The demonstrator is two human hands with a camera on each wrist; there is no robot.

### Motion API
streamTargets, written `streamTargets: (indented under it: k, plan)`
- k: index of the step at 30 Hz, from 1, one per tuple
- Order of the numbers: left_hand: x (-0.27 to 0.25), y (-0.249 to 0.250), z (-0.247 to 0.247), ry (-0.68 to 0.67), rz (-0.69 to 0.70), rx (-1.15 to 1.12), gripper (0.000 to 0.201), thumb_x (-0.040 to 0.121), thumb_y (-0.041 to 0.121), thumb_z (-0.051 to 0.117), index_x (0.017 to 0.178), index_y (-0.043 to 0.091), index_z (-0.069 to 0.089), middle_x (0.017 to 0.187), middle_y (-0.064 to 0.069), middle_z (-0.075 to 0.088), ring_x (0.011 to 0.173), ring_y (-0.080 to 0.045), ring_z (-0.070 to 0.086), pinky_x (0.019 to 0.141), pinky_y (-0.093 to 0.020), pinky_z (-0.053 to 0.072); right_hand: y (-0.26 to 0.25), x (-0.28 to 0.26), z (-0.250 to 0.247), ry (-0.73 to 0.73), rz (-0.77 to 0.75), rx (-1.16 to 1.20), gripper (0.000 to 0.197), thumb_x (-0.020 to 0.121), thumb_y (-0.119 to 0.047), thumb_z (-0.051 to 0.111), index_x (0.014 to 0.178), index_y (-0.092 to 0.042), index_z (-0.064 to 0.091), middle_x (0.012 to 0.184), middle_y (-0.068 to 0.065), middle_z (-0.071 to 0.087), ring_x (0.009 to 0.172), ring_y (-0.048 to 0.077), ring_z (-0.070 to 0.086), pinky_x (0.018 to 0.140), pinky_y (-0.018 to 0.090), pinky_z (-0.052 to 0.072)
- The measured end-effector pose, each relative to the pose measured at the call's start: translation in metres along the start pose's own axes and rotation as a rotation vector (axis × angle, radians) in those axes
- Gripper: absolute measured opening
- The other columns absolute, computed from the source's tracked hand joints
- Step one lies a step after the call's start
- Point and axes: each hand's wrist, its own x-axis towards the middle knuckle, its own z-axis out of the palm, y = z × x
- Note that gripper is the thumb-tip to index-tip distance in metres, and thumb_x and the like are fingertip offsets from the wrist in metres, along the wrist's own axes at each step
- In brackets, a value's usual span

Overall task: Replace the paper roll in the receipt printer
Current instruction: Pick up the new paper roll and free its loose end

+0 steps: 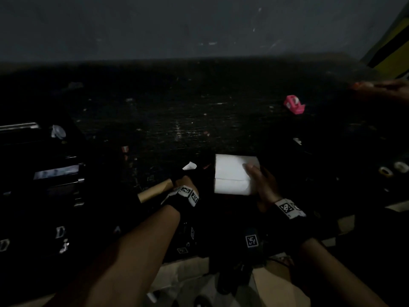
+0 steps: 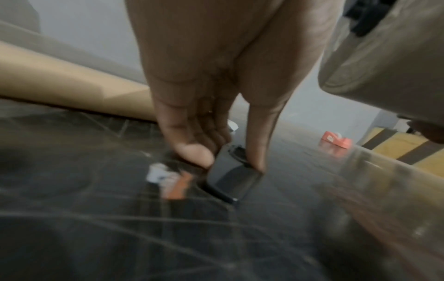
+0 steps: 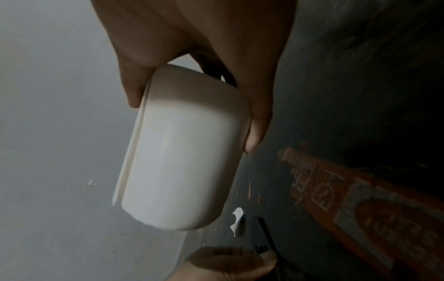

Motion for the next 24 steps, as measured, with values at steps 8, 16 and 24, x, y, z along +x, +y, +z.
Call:
streamTargets:
  k: [8, 16, 24]
  plan:
    - [0.011, -0.016, -0.034, -0.161, 0.179, -0.612, 0.019, 0.085, 0.002, 0.060, 0.103, -0.001, 0.066, 0.050, 0.000, 0.066, 0.038, -0.003, 0.058, 0.039, -0.014, 0.046, 0.010, 0.002, 0.003, 0.005, 0.028, 0.097, 0.045, 0.074, -0.031, 0.071, 0.113, -0.010, 0.060, 0.112, 0.022, 0.065, 0.088, 0.034, 0.065, 0.078, 0.054, 0.052]
    - [-0.034, -0.010, -0.113, -0.211, 0.350, -1.263, 0.019, 0.096, 0.004, 0.040, 0.103, 0.006, 0.058, 0.062, -0.007, 0.062, 0.035, -0.007, 0.057, 0.038, -0.015, 0.047, -0.016, -0.018, 0.048, -0.087, -0.003, 0.146, 0.045, 0.074, -0.037, 0.070, 0.113, -0.016, 0.061, 0.109, 0.012, 0.067, 0.098, 0.031, 0.065, 0.087, 0.051, 0.053]
    - [-0.062, -0.036, -0.166, -0.144, 0.497, -1.360, 0.023, 0.096, 0.015, 0.045, 0.092, 0.008, 0.067, 0.077, -0.004, 0.074, 0.074, -0.015, 0.068, 0.076, -0.029, 0.054, -0.043, -0.064, 0.124, -0.157, -0.101, 0.187, 0.055, 0.070, -0.045, 0.070, 0.114, -0.014, 0.060, 0.112, 0.017, 0.064, 0.090, 0.035, 0.065, 0.059, 0.039, 0.056]
